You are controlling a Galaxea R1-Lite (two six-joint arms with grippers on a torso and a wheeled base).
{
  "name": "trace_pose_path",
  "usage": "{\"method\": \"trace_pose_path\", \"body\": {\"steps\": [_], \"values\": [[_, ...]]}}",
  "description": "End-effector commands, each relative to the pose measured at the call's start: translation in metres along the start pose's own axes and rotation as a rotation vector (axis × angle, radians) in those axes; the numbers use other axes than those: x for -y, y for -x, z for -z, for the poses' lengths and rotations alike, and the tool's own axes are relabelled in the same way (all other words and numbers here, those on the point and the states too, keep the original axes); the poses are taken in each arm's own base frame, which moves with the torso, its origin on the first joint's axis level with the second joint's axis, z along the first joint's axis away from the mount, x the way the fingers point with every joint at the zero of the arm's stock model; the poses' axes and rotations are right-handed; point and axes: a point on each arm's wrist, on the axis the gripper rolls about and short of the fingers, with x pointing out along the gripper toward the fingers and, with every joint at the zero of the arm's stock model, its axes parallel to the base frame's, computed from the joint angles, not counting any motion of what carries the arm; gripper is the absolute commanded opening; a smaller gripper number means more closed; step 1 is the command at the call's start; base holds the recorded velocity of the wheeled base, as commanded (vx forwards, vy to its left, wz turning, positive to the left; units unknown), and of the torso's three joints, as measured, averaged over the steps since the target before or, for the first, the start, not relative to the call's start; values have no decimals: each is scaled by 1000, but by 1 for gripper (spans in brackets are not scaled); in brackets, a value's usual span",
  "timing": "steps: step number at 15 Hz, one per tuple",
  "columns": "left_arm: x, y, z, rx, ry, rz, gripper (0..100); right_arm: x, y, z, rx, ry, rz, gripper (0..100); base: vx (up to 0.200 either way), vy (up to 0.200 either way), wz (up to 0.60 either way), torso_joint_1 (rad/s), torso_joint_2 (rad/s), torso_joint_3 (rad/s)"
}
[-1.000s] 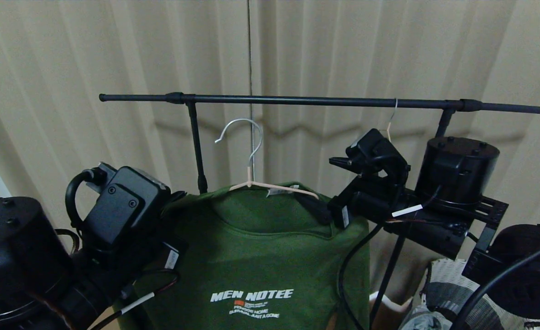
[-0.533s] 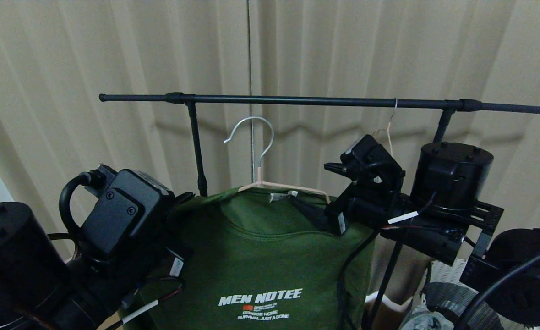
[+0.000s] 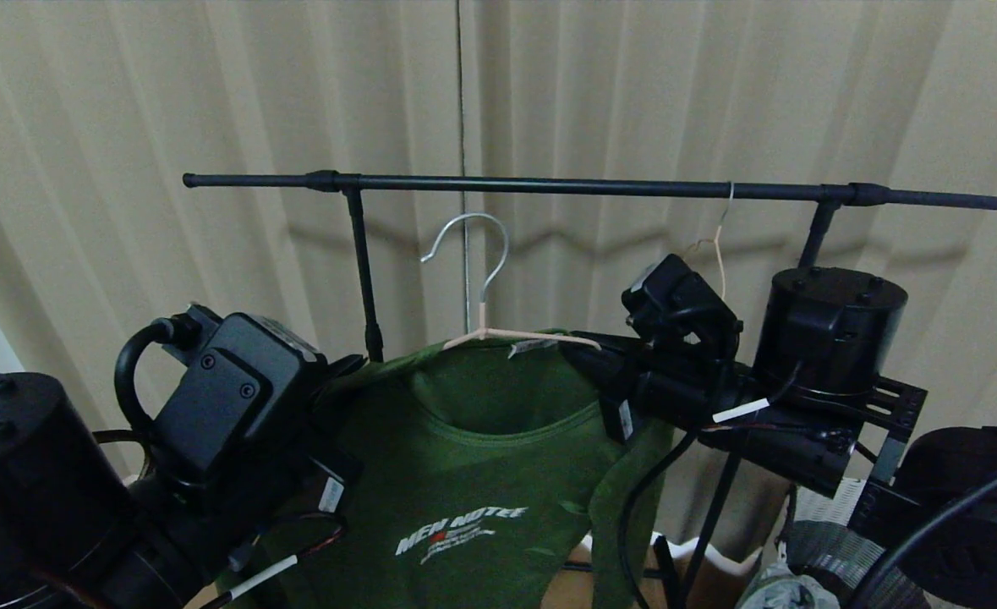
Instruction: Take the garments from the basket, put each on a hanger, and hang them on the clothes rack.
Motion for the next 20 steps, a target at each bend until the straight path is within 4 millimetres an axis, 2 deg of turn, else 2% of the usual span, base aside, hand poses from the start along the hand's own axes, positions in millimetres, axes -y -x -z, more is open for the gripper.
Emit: {"method": "trace_pose_path", "body": {"steps": [1, 7, 8, 12, 16, 18, 20], "values": [[0, -1, 0, -3, -2, 1, 0, -1, 0, -1, 3, 1, -5, 0, 0, 0, 0, 0, 0, 0], [-1, -1, -2, 7, 5, -2, 0, -1, 3, -4, 14, 0, -3, 0, 0, 0, 0, 0, 0, 0], [-1, -1, -2, 7, 9, -2, 100, 0, 5, -6, 19, 1, 0, 0, 0, 0, 0, 0, 0, 0], [-5, 3, -5, 22, 44, -16, 100, 11, 13, -10, 16, -4, 89, 0, 0, 0, 0, 0, 0, 0], [-19, 28, -14, 111, 73, -10, 100, 41, 32, -5, -1, -17, 202, 0, 0, 0, 0, 0, 0, 0], [-22, 34, -10, 105, 75, -17, 100, 48, 39, -4, -4, -21, 233, 0, 0, 0, 0, 0, 0, 0], [-22, 45, 19, 3, 45, -22, 100, 54, 50, -7, 10, -22, 262, 0, 0, 0, 0, 0, 0, 0]]}}
